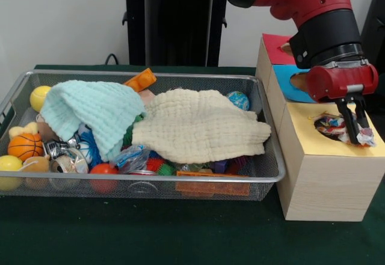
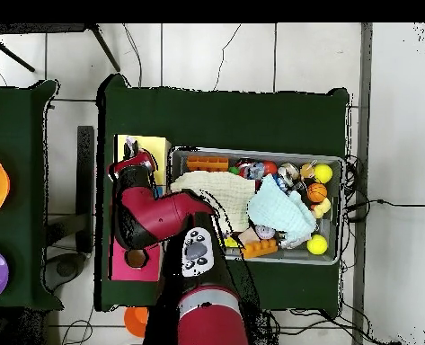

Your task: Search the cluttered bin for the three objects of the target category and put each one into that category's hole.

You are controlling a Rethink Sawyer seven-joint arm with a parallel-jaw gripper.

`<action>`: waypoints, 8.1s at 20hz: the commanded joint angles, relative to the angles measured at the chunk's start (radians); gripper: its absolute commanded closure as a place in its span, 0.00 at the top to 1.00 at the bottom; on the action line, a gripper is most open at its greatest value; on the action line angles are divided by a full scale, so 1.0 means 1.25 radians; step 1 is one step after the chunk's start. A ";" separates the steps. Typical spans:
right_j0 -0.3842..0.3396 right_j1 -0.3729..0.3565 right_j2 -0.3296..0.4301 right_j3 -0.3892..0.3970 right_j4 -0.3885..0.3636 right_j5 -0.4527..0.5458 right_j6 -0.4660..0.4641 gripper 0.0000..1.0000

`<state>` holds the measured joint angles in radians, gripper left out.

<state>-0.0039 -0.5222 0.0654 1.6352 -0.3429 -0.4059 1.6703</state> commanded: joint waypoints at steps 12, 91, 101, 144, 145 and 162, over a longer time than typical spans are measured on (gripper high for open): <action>-0.021 0.108 0.021 0.044 0.014 0.008 0.144 0.00; -0.049 0.101 0.005 0.160 -0.067 -0.109 0.109 0.00; -0.041 0.100 -0.003 0.159 -0.060 -0.101 0.108 1.00; 0.045 0.036 -0.088 0.200 -0.057 -0.346 0.108 1.00; 0.047 0.041 -0.089 0.199 -0.054 -0.348 0.106 1.00; -0.190 0.138 0.235 0.102 -0.338 0.073 0.159 1.00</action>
<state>-0.1449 -0.5090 0.1419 1.8173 -0.6385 -0.7296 1.6709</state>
